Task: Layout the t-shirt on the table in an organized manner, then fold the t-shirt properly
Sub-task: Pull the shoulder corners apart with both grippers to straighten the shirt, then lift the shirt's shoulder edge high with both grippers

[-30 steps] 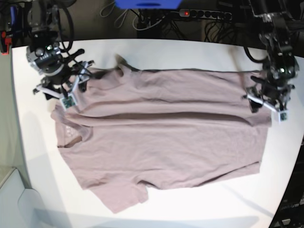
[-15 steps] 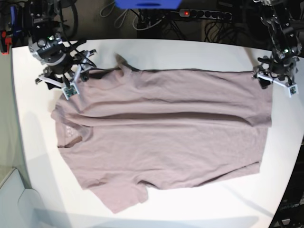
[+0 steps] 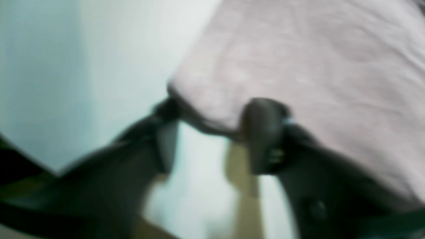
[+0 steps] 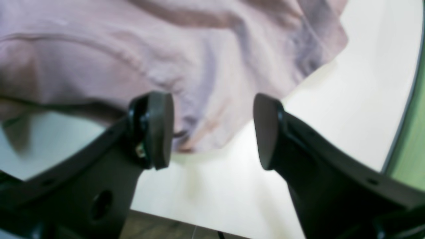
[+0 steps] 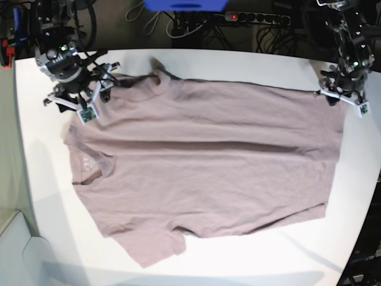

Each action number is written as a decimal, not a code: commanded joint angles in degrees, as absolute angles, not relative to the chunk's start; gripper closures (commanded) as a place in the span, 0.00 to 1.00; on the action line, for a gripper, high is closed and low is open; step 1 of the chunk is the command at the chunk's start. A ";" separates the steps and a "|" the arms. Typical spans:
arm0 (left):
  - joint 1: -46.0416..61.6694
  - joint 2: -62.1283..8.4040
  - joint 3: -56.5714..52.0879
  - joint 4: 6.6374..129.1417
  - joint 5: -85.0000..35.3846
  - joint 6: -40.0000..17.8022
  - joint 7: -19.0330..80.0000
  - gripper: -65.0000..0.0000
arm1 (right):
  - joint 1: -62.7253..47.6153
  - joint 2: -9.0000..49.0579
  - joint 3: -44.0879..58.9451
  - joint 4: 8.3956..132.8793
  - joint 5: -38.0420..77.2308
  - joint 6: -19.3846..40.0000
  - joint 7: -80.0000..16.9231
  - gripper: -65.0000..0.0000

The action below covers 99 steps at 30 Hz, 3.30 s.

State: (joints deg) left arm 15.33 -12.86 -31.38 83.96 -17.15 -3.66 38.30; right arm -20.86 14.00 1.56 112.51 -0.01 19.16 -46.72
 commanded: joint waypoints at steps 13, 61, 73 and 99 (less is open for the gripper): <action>14.46 -12.53 -30.73 83.38 -17.10 -3.65 41.71 0.71 | -26.15 13.05 1.80 113.36 0.31 18.68 -45.49 0.42; 15.43 -12.35 -31.25 97.89 -12.88 -3.12 41.80 1.00 | -24.04 14.90 8.57 115.91 0.22 18.68 -45.49 1.00; 8.40 -12.26 -30.81 113.27 -13.23 -3.03 41.89 1.00 | -14.55 14.55 17.63 116.35 0.22 35.38 -45.58 1.00; -32.22 -12.79 -16.57 110.73 -6.29 -2.95 41.89 1.00 | 30.73 17.19 18.07 116.44 -0.04 40.00 -45.58 1.00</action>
State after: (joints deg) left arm -30.70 -12.32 -16.40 109.93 -6.85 -3.25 43.44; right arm 29.06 16.25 17.96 115.59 -0.34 40.62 -47.22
